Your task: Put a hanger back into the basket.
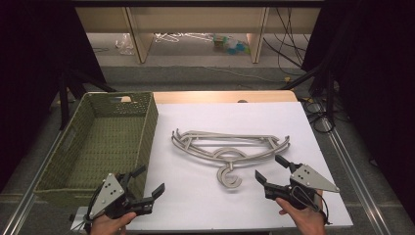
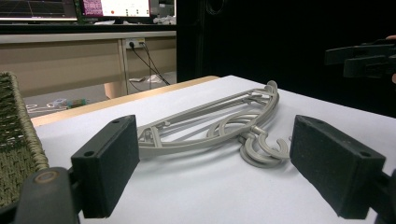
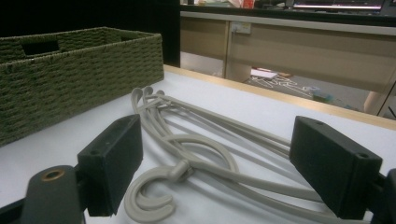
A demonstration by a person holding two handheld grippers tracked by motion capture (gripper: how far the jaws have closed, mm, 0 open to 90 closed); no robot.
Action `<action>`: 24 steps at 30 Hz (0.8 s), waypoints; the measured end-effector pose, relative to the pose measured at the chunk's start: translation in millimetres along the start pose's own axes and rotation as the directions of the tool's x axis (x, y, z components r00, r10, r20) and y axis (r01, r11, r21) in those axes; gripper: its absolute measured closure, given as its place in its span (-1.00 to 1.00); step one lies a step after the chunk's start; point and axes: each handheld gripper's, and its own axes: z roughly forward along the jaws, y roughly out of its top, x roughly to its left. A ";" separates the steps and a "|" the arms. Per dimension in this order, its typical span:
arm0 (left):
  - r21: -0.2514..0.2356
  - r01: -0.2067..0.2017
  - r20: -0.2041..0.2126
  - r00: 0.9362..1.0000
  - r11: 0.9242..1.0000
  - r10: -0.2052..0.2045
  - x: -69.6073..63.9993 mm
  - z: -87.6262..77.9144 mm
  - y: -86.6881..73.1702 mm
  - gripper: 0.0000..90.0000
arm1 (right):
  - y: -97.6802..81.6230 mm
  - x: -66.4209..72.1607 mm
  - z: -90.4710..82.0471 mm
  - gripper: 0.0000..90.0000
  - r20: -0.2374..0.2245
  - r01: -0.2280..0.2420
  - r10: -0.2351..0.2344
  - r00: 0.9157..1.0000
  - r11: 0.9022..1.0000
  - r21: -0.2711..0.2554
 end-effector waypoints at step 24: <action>0.007 -0.020 0.004 1.000 1.000 0.020 -1.4 1.1 -0.3 -0.65 | 18.0 -17.7 38.2 -0.57 -0.212 0.259 -0.224 0.951 0.953 0.157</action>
